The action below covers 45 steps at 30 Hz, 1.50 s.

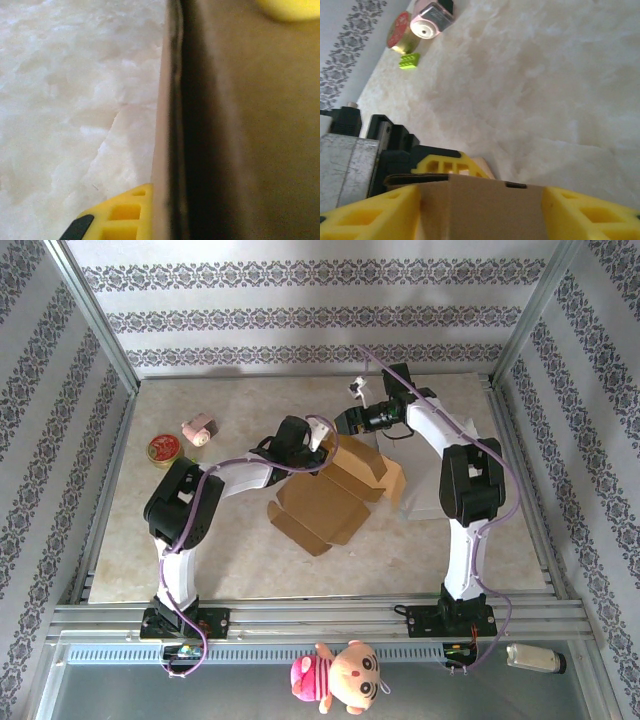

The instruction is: Fold the paper box

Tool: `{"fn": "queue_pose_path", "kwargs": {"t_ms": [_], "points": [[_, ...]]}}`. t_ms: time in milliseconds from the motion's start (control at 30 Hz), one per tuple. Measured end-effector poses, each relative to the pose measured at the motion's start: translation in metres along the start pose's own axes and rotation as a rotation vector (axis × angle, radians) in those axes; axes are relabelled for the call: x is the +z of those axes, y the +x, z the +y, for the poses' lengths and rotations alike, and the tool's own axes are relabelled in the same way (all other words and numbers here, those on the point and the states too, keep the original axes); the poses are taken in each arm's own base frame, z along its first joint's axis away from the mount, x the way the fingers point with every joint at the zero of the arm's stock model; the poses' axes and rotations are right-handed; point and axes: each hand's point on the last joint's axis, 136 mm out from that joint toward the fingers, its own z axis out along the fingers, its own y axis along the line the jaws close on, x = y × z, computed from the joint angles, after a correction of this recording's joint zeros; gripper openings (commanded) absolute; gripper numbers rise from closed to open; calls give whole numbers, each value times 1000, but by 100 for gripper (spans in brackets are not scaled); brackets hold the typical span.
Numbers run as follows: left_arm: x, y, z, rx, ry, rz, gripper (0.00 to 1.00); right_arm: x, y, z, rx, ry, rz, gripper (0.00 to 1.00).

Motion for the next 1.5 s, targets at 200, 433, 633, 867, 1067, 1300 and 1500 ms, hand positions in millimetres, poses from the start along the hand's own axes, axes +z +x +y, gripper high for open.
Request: {"fn": "queue_pose_path", "kwargs": {"t_ms": [200, 433, 633, 867, 1067, 1300, 1500], "points": [[-6, 5, 10, -16, -94, -26, 0, -19, 5, 8, 98, 84, -61, 77], [-39, 26, 36, -87, -269, -7, 15, -53, -7, 21, 157, 245, -214, 77], [-49, 34, 38, -98, -297, -4, 53, -63, -19, 43, 162, 341, -297, 76], [-43, 20, 39, -71, -301, -24, 31, -62, -19, 51, 173, 351, -308, 76], [-42, 20, 44, -49, -327, -20, 0, -63, -14, 50, 198, 361, -305, 76], [-58, 29, 57, -62, -414, -70, 18, -79, 8, 62, 322, 427, -342, 76], [-77, 32, 72, -95, -521, -117, 0, -96, 17, 78, 405, 482, -385, 75]]}}
